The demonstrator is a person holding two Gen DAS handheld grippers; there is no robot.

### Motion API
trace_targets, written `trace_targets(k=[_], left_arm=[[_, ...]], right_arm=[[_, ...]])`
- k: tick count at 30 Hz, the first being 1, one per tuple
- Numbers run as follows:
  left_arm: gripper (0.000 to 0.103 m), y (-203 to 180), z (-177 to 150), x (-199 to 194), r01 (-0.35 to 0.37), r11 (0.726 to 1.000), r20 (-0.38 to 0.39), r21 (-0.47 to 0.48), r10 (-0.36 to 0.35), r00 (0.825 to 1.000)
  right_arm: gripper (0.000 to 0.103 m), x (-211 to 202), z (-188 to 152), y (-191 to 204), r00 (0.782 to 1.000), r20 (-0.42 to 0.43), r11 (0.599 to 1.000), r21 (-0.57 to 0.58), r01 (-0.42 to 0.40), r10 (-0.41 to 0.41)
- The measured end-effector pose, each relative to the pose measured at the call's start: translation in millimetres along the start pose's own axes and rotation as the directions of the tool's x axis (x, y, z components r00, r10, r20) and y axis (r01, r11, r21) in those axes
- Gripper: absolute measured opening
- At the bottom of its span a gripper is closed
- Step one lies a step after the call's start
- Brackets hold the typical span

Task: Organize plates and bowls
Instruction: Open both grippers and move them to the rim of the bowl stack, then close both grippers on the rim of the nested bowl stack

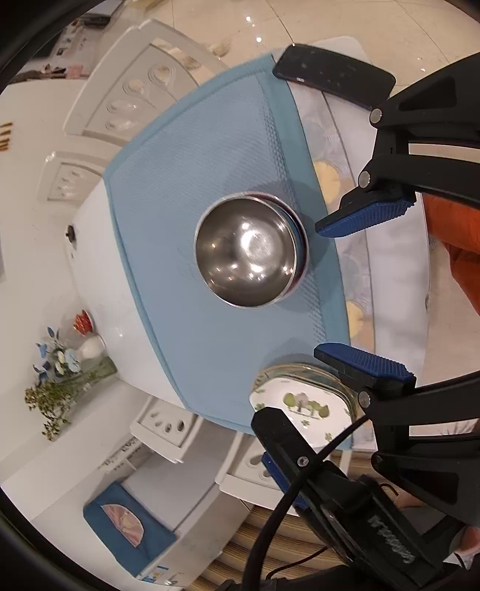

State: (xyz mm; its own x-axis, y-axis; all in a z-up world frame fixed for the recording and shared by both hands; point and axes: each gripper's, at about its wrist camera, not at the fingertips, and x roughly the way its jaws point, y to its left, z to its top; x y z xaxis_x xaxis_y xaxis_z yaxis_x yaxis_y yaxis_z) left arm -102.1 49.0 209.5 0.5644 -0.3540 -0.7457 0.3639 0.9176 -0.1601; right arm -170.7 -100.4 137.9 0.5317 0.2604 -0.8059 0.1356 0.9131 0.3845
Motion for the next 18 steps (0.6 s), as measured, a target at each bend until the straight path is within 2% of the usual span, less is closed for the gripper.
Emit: trace_targets(k=[8, 18], left_arm=[[0.073, -13.3, 9.6, 11.4, -0.039, 0.999, -0.024, -0.023, 0.038, 0.999], [0.073, -31.1, 26.9, 22.0, -0.107, 0.993, -0.019, -0.058, 0.106, 0.994]], right_arm=[[0.057, -2.6, 11.0, -23.3, 0.999, 0.005, 0.999, 0.012, -0.034, 0.034], [0.058, -6.7, 45.7, -59.0, 0.999, 0.013, 0.998, 0.045, -0.044, 0.043]])
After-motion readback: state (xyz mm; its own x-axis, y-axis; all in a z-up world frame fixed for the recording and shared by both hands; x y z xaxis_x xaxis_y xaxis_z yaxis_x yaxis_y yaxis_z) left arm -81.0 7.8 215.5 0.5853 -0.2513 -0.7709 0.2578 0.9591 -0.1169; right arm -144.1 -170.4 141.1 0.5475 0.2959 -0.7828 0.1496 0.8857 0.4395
